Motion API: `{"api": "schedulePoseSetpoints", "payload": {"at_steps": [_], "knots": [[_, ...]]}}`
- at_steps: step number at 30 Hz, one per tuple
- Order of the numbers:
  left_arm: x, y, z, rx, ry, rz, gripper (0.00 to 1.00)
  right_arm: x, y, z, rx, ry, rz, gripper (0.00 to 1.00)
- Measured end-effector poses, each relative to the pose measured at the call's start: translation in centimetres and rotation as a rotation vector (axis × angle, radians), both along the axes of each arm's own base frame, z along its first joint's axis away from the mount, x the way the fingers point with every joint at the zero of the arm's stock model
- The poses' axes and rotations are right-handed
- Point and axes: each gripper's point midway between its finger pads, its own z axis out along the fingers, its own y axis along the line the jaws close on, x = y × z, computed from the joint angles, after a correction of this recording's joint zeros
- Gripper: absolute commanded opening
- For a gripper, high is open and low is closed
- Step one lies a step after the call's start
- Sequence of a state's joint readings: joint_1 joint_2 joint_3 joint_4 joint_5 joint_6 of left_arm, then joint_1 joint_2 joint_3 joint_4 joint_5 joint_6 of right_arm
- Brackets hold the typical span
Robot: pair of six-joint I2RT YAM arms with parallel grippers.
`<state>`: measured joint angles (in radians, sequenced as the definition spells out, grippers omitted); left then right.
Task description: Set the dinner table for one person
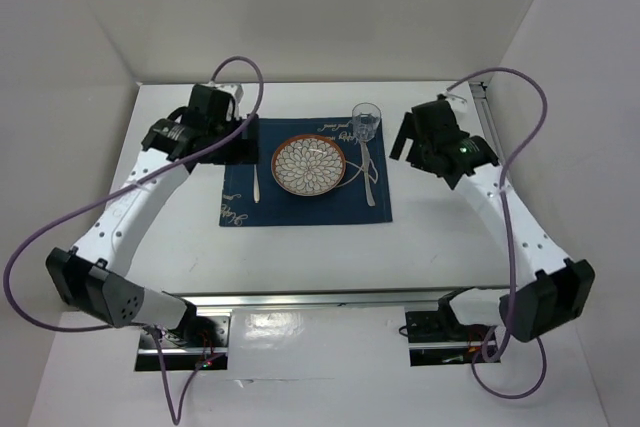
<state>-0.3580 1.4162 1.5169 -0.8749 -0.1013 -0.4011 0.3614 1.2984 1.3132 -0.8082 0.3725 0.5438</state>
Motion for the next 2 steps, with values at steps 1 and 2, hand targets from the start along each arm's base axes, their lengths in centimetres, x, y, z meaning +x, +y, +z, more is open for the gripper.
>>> {"api": "schedulePoseSetpoints", "payload": {"at_steps": [1, 2], "knots": [[-0.11, 0.12, 0.48, -0.012, -0.017, 0.005, 0.94, -0.72, -0.80, -0.07, -0.009, 0.008, -0.029, 1.00], [-0.17, 0.16, 0.97, -0.023, -0.035, 0.009, 0.94, -1.47, -1.44, -0.13, -0.018, 0.016, -0.053, 1.00]]}}
